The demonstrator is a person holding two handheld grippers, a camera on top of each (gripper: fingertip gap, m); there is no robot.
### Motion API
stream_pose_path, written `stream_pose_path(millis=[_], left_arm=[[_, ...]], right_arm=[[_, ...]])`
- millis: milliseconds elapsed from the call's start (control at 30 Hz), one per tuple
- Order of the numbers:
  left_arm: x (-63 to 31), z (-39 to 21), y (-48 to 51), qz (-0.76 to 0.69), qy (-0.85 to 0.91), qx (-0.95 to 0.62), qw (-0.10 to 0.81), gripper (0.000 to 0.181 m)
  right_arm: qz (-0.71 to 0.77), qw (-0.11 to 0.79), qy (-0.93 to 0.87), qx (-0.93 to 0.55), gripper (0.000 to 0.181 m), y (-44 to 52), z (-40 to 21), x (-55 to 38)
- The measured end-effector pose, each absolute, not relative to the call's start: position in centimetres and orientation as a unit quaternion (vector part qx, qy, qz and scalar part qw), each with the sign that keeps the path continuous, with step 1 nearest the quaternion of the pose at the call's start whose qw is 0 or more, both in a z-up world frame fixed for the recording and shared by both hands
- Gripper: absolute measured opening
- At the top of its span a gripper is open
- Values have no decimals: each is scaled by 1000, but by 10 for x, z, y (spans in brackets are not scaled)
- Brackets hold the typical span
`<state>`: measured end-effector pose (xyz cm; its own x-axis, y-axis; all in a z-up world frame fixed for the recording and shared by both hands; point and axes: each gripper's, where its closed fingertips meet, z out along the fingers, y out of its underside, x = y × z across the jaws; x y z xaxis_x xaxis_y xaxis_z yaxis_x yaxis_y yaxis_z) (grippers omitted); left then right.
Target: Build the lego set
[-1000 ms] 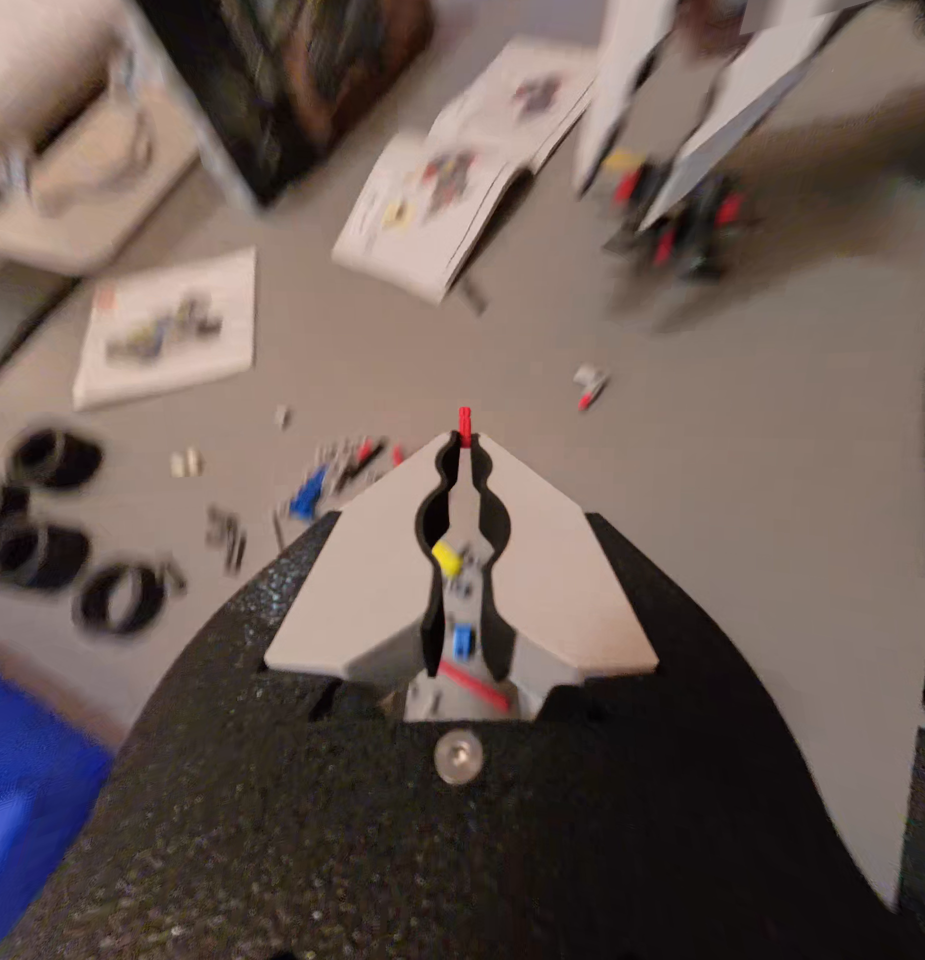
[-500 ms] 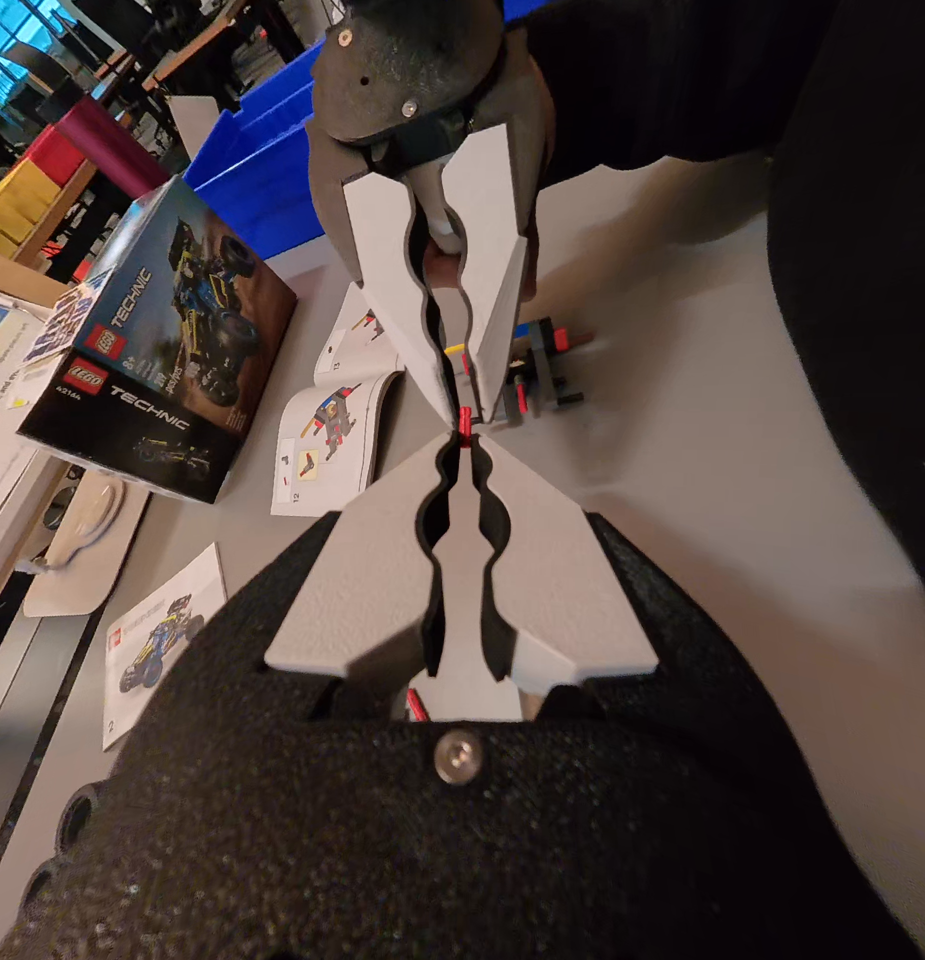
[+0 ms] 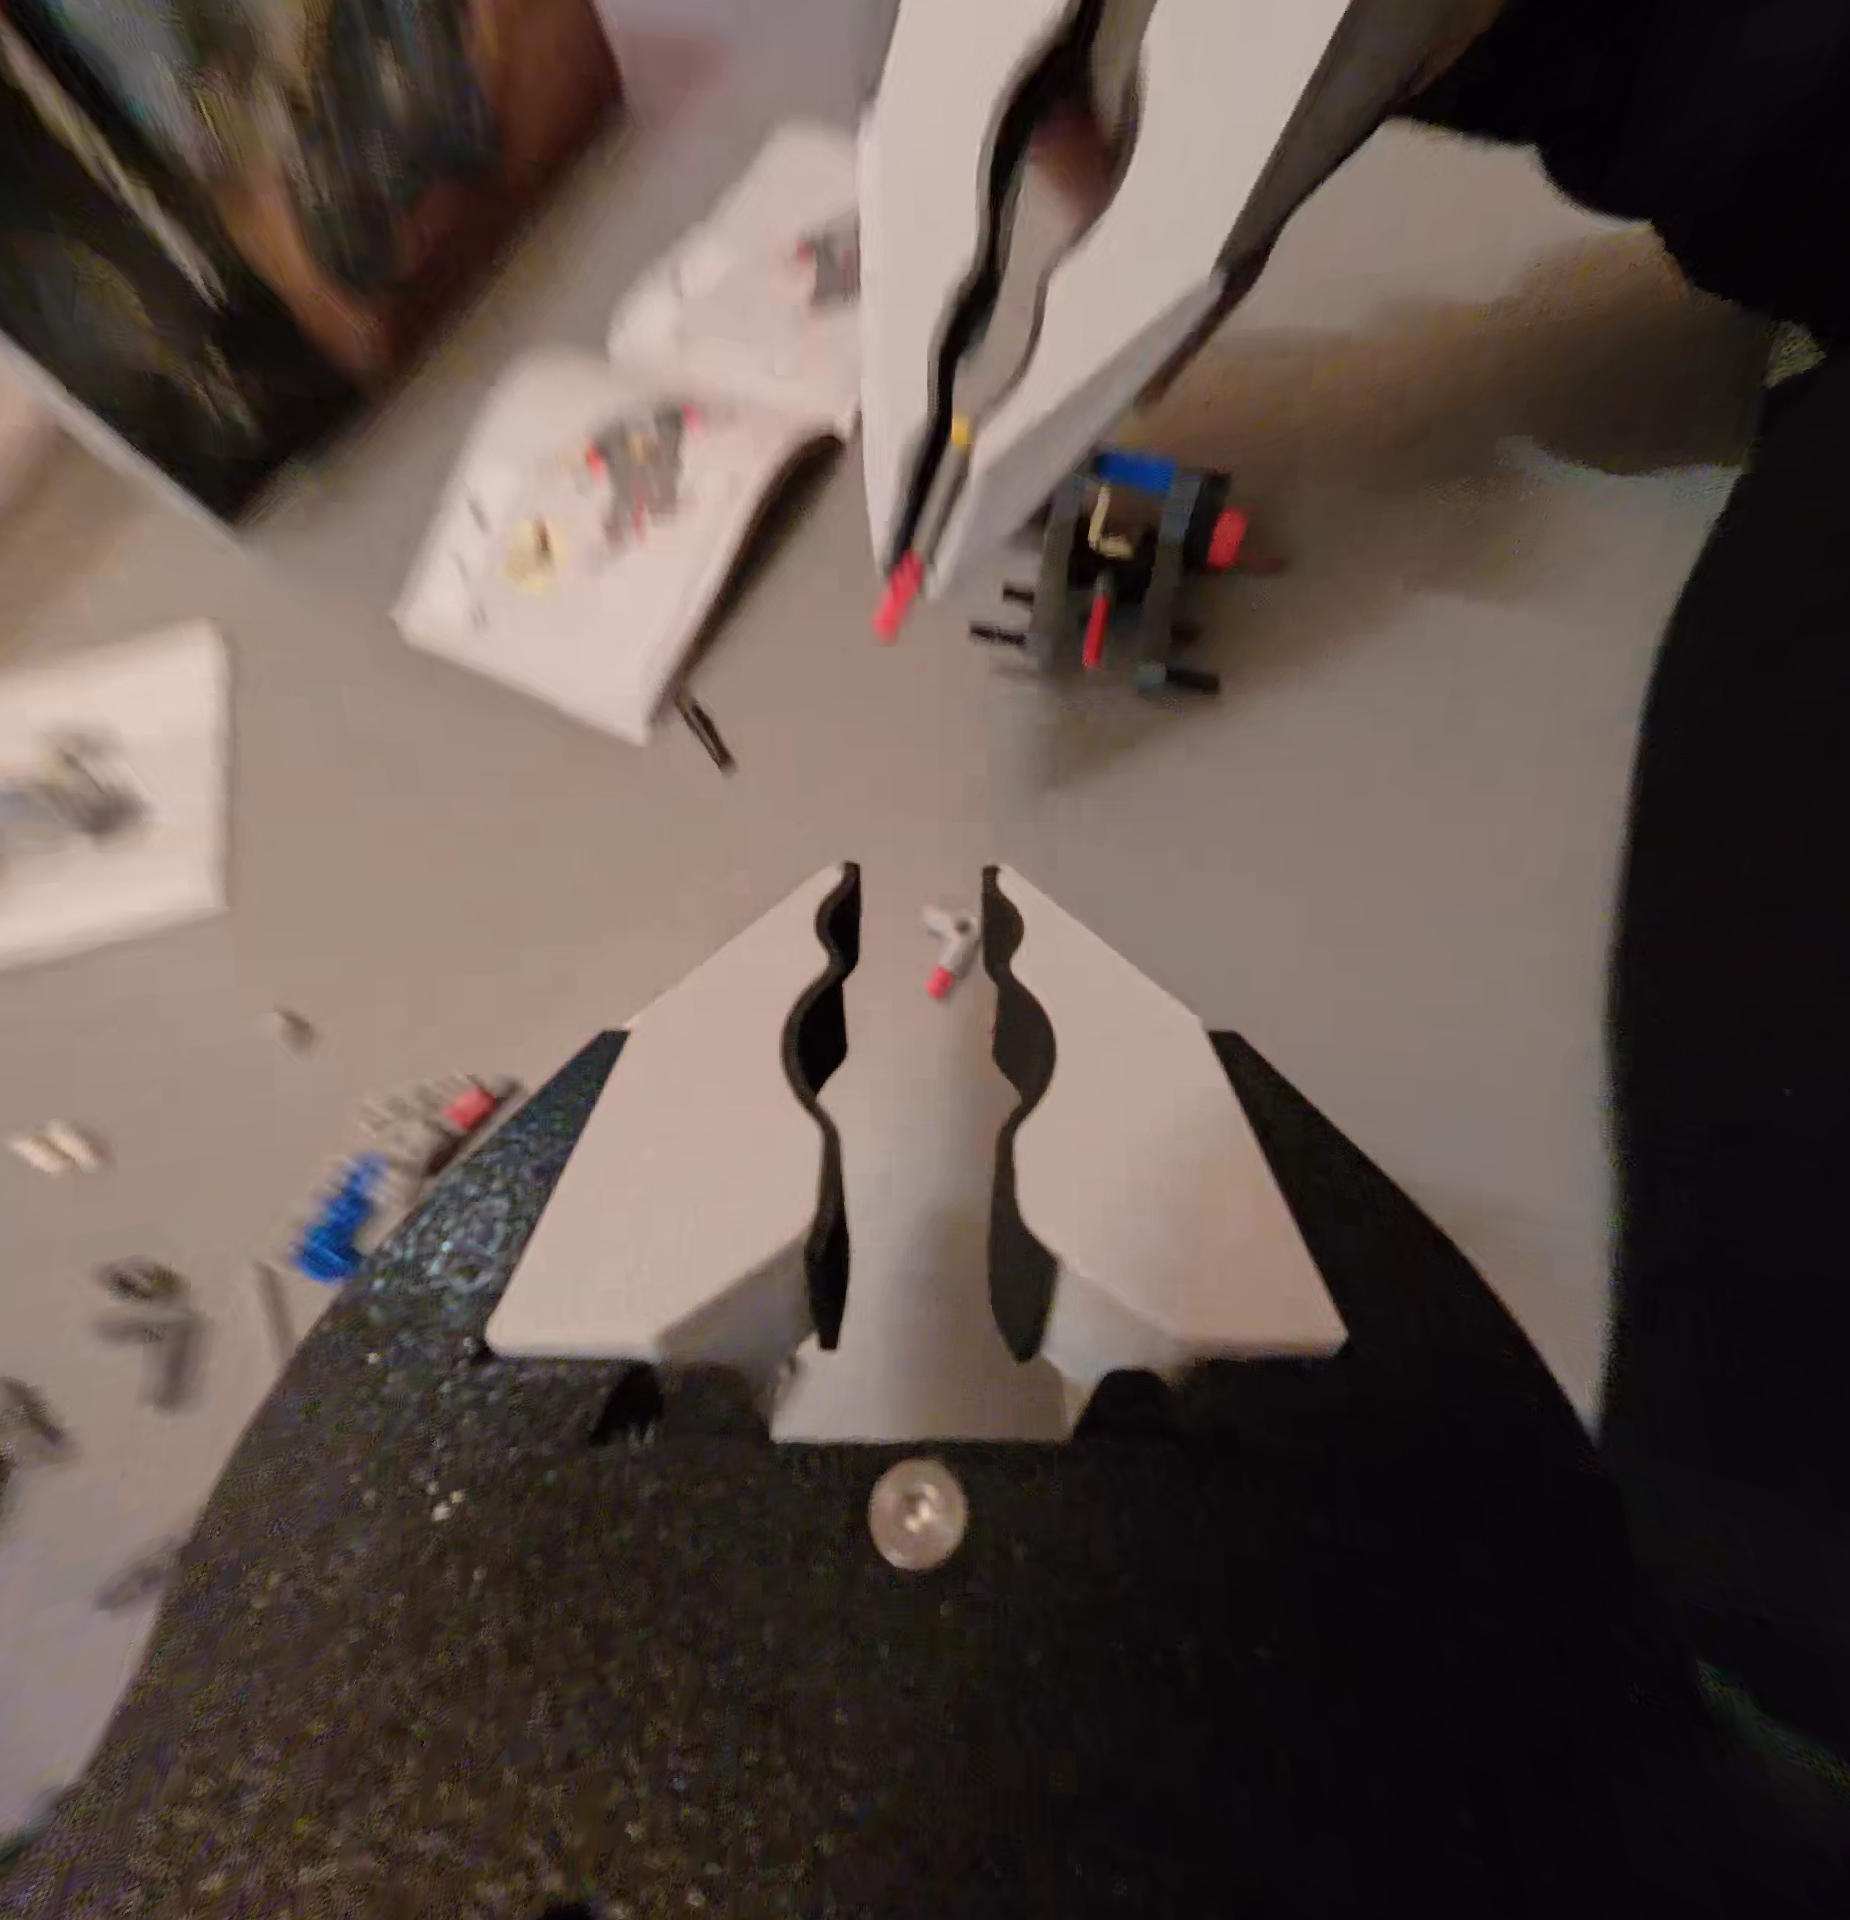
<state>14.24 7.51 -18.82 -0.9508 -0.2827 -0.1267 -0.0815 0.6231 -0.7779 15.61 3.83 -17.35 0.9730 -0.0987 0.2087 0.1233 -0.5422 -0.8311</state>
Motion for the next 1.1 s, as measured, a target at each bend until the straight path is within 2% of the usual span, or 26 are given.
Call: stream_pose_path(millis=[67,267,400,500,600,700,900,967,1100], left_arm=[[137,-212,78,-383,903,-174,88,23],[136,-253,63,-337,899,-263,93,18],[141,-258,61,-323,910,-237,107,10],[142,-257,68,-309,928,-162,128,10],[147,-255,81,-298,932,-152,137,22],[142,-246,78,-334,918,-193,94,27],[145,-253,77,-309,902,-290,80,14],[144,-258,78,-294,911,-274,87,7],[140,-258,80,-286,935,-179,108,6]], right_arm=[[-125,475,10,-871,2,33,-176,161],[-120,452,4,-884,2,39,-192,159],[-112,445,-7,-889,2,43,-195,154],[-106,442,-13,-891,2,42,-196,151],[-102,442,-14,-891,2,41,-197,149],[-100,441,-13,-892,2,42,-199,149],[-91,436,-14,-895,2,46,-203,148],[-87,433,-18,-897,2,47,-204,146],[-71,427,-27,-901,2,49,-207,140]])
